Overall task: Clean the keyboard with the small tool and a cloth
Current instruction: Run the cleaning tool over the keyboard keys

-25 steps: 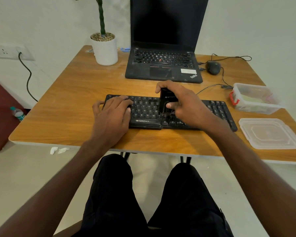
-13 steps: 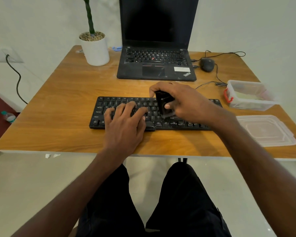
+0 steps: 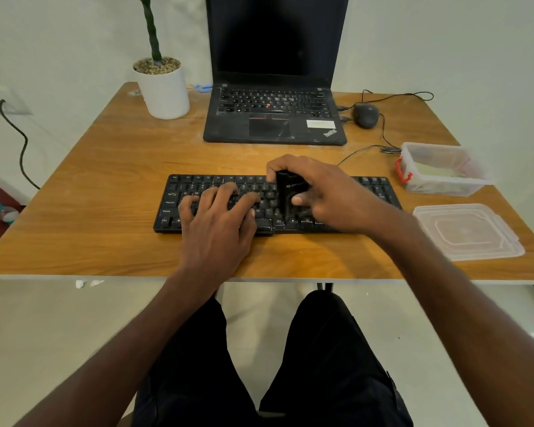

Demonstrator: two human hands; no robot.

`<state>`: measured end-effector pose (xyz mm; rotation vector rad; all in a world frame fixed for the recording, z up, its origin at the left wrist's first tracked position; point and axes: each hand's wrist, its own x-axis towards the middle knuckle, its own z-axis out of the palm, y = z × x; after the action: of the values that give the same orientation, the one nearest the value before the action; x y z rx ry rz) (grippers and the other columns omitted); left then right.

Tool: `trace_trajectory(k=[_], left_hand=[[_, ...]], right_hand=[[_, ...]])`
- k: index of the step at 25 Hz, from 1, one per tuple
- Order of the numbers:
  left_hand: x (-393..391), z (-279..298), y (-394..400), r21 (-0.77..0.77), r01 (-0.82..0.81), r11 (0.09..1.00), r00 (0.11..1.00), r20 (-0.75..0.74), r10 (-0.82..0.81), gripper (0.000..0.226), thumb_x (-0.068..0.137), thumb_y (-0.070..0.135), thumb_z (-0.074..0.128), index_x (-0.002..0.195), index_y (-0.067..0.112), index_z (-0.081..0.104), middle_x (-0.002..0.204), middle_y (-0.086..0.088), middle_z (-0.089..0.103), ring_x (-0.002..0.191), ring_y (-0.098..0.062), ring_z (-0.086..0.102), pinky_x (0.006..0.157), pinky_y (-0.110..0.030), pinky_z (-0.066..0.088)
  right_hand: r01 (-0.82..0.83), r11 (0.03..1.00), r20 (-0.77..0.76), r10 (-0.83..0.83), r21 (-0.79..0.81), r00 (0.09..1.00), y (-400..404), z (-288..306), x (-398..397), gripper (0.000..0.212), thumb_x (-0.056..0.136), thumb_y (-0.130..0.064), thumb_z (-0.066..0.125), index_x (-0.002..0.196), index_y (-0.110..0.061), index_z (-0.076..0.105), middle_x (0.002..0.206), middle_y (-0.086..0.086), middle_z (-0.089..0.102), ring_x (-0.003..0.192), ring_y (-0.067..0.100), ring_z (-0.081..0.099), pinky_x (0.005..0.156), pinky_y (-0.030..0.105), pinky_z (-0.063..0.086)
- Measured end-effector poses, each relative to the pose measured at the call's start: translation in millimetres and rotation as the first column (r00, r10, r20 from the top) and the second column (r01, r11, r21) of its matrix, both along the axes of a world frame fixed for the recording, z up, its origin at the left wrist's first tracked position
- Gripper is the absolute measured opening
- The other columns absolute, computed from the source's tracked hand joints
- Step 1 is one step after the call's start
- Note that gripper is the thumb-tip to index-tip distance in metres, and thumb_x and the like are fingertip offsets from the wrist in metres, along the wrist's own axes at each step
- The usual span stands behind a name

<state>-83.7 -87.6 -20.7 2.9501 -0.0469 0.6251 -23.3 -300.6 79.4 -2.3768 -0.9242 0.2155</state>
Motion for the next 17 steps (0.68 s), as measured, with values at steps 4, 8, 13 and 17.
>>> trace_trajectory(k=[4,8,13,17], left_hand=[[0.2,0.0,-0.6,-0.019,0.002,1.0,1.0,0.003,-0.002,0.037,0.107,0.043,0.035,0.136,0.04,0.058,0.142,0.002,0.054,0.132,-0.022,0.049,0.111,-0.053,0.029],[0.4,-0.6,-0.2,-0.03,0.0,1.0,1.0,0.01,0.0,0.035,0.108,0.041,0.039,0.137,0.039,0.058,0.142,0.002,0.054,0.132,-0.022,0.049,0.109,-0.053,0.029],[0.0,-0.7,-1.1,-0.022,-0.006,1.0,0.999,0.038,0.006,0.032,0.108,0.039,0.043,0.135,0.038,0.059,0.14,0.003,0.055,0.13,-0.022,0.05,0.109,-0.053,0.028],[0.0,-1.5,-1.1,-0.037,0.004,0.999,1.0,0.031,-0.003,0.031,0.108,0.037,0.046,0.136,0.037,0.058,0.14,0.001,0.054,0.131,-0.022,0.049,0.11,-0.053,0.028]], right_hand=[[0.154,0.97,0.0,-0.157,-0.189,0.988,-45.2,15.2,20.8,0.064,0.092,0.005,0.063,0.125,-0.047,0.049,0.124,-0.004,0.055,0.113,0.022,0.059,0.073,0.035,0.059],[0.139,0.986,0.042,-0.143,0.092,0.989,-24.1,-0.6,6.2,0.065,0.094,0.003,0.065,0.132,-0.047,0.047,0.124,-0.003,0.055,0.11,0.017,0.058,0.078,0.036,0.06],[0.099,0.991,0.02,-0.097,-0.093,0.995,-52.0,-2.4,10.4,0.071,0.092,0.006,0.063,0.126,-0.053,0.044,0.125,-0.001,0.055,0.111,0.02,0.058,0.075,0.035,0.057],[0.233,0.971,0.042,-0.235,0.05,0.971,-55.1,4.8,12.4,0.066,0.095,0.001,0.065,0.135,-0.048,0.046,0.125,-0.002,0.056,0.11,0.018,0.06,0.074,0.03,0.061]])
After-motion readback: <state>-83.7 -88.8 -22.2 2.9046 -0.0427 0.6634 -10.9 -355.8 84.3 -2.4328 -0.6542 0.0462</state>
